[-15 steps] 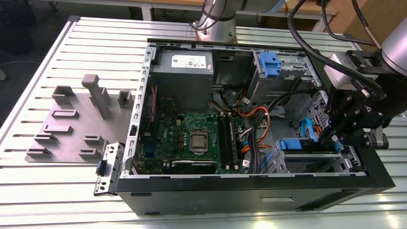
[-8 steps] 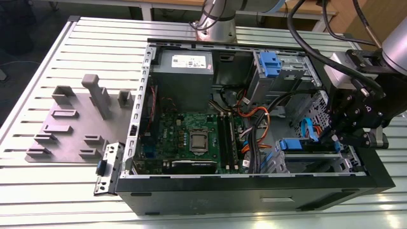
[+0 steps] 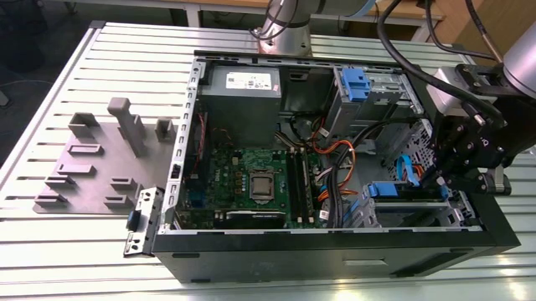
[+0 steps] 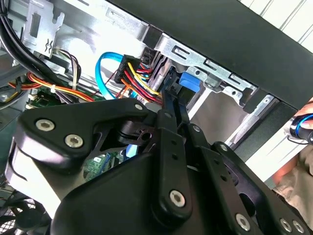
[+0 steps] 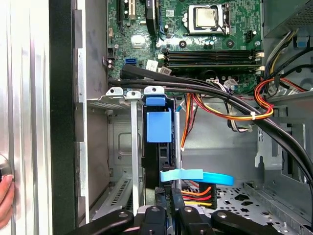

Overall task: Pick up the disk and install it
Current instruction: 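Insert the second disk wire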

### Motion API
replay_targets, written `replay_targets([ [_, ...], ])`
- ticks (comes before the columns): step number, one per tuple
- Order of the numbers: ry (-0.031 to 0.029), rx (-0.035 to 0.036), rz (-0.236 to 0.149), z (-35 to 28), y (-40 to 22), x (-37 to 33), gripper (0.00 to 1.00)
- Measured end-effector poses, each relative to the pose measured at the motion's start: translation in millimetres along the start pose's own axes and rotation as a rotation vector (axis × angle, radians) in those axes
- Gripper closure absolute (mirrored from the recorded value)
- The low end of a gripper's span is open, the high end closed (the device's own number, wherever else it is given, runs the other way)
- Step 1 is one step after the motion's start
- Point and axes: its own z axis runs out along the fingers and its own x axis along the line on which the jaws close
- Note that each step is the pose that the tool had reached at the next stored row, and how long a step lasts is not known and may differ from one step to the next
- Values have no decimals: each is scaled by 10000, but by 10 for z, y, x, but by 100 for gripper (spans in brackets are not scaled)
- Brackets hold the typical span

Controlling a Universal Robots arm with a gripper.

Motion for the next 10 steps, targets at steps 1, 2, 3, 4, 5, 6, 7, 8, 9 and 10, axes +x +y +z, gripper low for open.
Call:
replay_targets([
  [1,1,0,2,0,1,-2,84],
  [2,1,0,2,-1,1,-4,84],
  [3,1,0,3,0,1,-5,84],
  [4,1,0,4,0,1,-5,84],
  [5,0,0,4,0,1,-5,84],
  [6,0,0,6,1,1,-6,84],
  [7,0,0,7,4,1,-6,84],
  [8,2,0,8,6,1,-7,84],
  [9,3,0,8,9,1,-6,84],
  [10,2,0,8,11,1,-6,84],
])
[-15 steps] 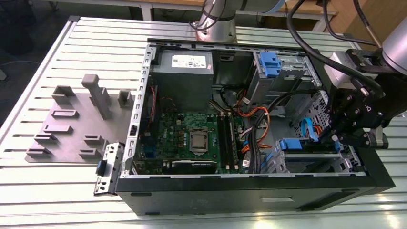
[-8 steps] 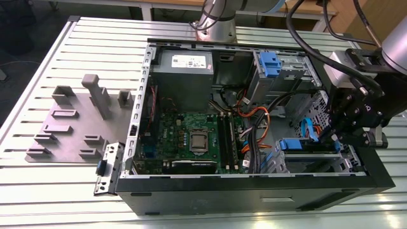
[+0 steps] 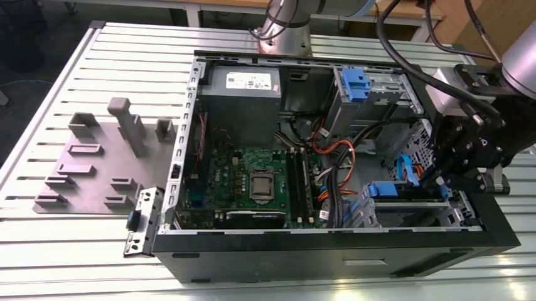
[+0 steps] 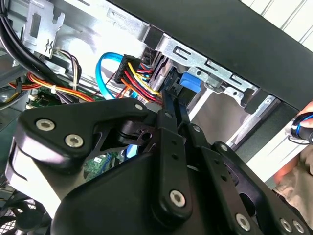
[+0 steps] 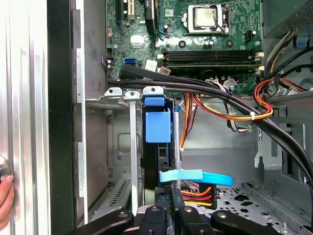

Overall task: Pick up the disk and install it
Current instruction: 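Insert the second disk wire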

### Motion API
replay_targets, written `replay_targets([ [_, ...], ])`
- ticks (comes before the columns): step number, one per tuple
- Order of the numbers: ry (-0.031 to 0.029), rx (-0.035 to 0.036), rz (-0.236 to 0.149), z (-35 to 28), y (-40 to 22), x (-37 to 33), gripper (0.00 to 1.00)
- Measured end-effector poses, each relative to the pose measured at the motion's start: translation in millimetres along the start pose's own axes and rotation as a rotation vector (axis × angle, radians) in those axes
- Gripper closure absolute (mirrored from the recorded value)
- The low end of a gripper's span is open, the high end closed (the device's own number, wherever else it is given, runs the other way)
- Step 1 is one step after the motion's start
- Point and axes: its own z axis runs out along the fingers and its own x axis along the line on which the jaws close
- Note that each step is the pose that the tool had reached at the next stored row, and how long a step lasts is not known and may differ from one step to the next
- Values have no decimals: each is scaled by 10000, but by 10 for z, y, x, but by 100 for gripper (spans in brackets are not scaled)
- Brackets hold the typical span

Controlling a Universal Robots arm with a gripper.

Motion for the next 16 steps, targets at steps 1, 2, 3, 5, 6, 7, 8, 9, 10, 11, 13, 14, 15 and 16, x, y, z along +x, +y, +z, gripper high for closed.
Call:
replay_targets([
  [1,0,0,0,1,0,0,84],
  [2,0,0,0,1,0,0,84],
  [3,0,0,0,2,0,0,84],
  [5,-2,0,0,5,0,0,84],
  [6,-6,-1,0,12,0,0,84],
  [7,-3,0,0,18,0,0,84],
  [8,-1,0,0,22,0,0,84],
  [9,0,0,0,24,0,0,84],
  [10,1,0,0,24,0,0,84],
  [11,1,-1,0,24,0,0,84],
  [13,-5,-1,0,34,-1,-1,84],
  [14,-3,0,0,40,-1,-1,84],
  [15,1,0,-1,43,-1,-1,84],
  [16,3,0,0,43,-1,-1,84],
])
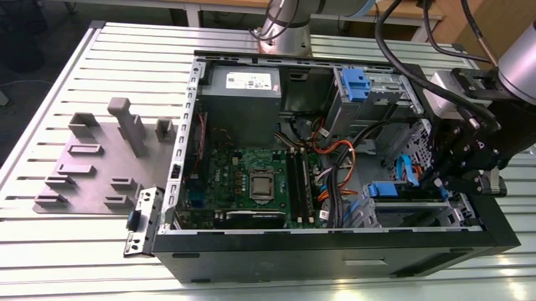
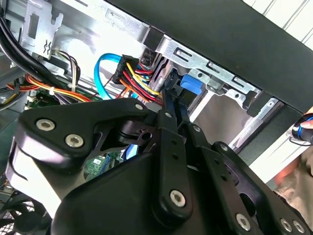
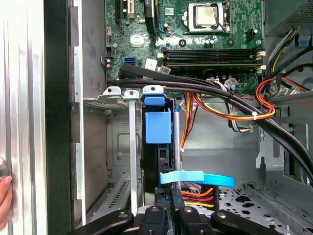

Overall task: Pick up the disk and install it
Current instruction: 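Insert the second disk wire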

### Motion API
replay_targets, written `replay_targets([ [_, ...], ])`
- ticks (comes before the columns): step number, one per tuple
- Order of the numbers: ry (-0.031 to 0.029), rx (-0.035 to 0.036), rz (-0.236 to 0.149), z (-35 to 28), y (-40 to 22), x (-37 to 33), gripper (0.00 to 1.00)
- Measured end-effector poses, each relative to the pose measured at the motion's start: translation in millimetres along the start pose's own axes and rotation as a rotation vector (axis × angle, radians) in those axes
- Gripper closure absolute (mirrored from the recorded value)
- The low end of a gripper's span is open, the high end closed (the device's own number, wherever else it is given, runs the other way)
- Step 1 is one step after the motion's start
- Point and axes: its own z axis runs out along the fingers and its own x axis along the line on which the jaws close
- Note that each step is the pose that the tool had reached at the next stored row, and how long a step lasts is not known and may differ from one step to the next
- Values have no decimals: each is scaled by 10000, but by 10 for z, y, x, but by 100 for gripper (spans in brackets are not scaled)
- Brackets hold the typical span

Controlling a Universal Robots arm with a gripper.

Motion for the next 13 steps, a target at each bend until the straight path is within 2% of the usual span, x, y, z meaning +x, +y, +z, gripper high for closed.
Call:
replay_targets([
  [10,-10,-1,0,10,0,-1,84],
  [11,-14,-1,0,13,0,0,83],
  [12,-13,-1,0,13,0,0,77],
  [13,-10,-1,1,12,0,0,77],
])
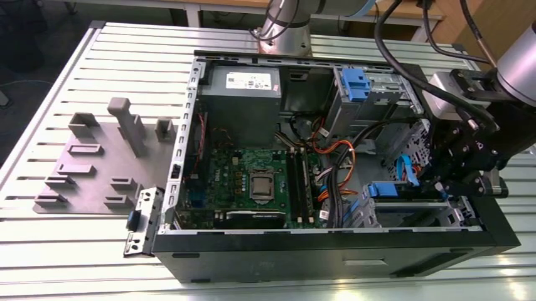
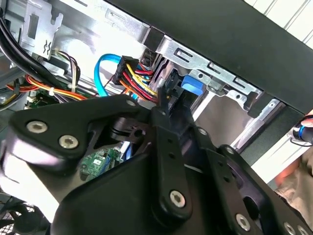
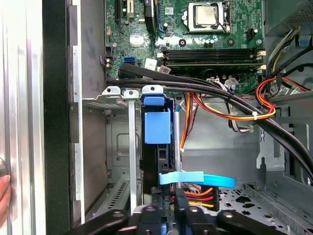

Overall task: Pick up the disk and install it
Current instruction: 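Insert the second disk wire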

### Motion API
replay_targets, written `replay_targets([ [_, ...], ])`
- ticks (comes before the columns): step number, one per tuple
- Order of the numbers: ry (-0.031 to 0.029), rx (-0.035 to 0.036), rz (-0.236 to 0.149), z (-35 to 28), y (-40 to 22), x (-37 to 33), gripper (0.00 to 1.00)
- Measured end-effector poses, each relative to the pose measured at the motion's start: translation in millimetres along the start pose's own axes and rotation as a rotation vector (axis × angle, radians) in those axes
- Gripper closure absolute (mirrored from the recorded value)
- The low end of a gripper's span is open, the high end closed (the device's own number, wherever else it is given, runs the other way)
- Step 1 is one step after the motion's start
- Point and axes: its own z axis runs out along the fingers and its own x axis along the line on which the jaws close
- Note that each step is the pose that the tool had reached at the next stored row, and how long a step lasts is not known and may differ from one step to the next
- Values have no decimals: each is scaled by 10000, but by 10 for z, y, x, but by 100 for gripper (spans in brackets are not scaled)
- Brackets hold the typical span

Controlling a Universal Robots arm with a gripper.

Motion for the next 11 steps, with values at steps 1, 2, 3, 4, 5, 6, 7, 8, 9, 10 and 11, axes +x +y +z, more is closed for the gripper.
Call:
replay_targets([
  [1,4,0,0,-2,0,0,77],
  [2,6,1,0,-3,0,0,70],
  [3,6,1,0,-4,0,0,70],
  [4,10,1,0,-14,0,0,70],
  [5,5,0,0,-33,1,0,70],
  [6,5,1,0,-60,1,1,70],
  [7,5,1,0,-92,1,2,70],
  [8,6,1,0,-128,2,2,70],
  [9,5,1,0,-167,3,3,70],
  [10,5,1,0,-206,3,3,70],
  [11,5,1,0,-243,4,4,70],
])
